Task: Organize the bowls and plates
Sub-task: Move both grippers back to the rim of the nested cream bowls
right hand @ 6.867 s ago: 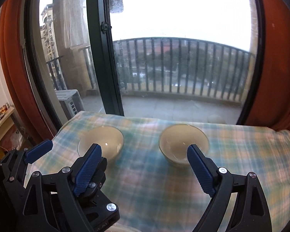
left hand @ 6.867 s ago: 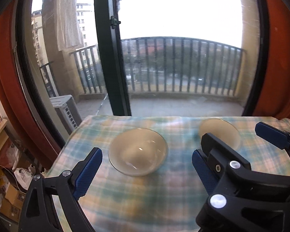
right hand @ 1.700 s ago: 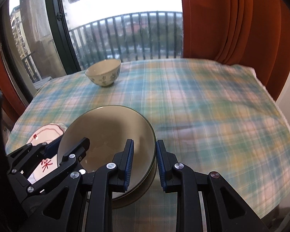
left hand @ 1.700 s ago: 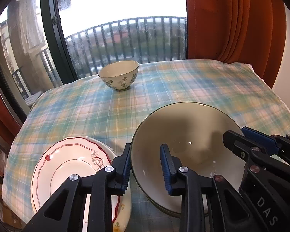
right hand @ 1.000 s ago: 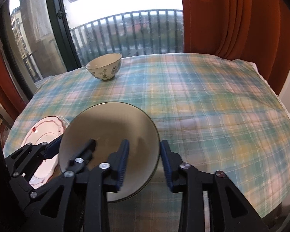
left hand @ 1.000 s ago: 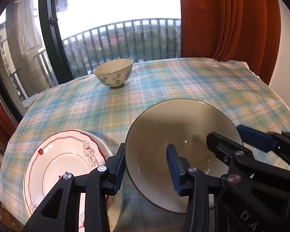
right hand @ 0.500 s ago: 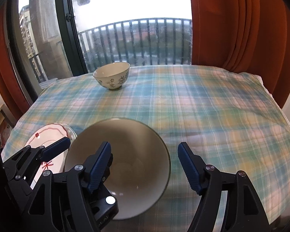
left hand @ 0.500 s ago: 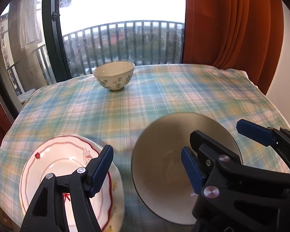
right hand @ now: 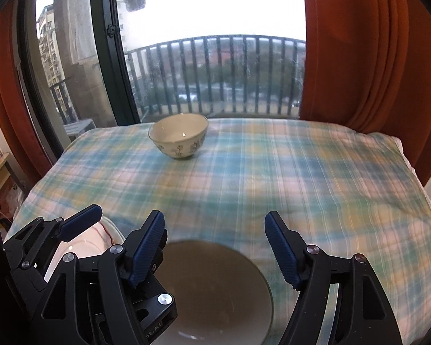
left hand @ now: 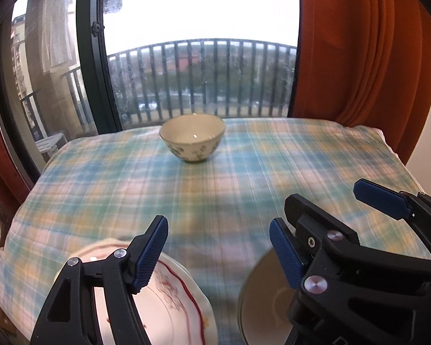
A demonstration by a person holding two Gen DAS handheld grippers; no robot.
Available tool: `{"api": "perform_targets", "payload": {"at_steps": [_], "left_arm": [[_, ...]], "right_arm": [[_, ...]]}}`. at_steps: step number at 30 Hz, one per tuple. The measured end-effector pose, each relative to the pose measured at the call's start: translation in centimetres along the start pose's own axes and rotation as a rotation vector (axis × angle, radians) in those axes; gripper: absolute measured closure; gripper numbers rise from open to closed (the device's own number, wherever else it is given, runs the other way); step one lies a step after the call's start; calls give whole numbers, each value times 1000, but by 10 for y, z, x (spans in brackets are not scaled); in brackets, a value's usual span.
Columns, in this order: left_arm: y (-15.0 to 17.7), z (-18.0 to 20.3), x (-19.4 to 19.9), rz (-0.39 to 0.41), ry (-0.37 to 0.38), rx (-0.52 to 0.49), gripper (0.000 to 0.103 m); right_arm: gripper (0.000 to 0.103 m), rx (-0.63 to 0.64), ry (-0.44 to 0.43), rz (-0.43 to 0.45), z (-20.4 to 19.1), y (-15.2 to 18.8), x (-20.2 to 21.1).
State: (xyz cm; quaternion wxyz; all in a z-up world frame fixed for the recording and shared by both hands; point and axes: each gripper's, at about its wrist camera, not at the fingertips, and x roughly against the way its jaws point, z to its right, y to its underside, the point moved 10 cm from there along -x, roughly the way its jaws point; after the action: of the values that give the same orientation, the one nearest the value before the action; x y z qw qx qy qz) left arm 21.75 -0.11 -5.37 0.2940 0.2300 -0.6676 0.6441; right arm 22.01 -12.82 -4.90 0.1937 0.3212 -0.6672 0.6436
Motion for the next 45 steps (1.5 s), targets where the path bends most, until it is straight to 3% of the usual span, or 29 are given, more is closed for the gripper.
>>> {"api": "perform_targets", "payload": {"at_steps": [9,16,22,34,45], "left_arm": [[-41,-22,3,53,-49,31,21],[-75,-36,2,102,-102,31,15],[-97,-47,-9,112,-120,29,14],[-134,-72,-55,98,-182,50,14],[-138,-86,-126,27,-199,31,20]], "right_arm": [[27,32,-13,50,-13,-47,-3],[18,14,-6,103,-14,-83,-7],[16,21,-16,124,-19,-109,-18],[15,37,-29,114,-27,-152,-71],[17,31,11,64,-25,-164,-153]]}}
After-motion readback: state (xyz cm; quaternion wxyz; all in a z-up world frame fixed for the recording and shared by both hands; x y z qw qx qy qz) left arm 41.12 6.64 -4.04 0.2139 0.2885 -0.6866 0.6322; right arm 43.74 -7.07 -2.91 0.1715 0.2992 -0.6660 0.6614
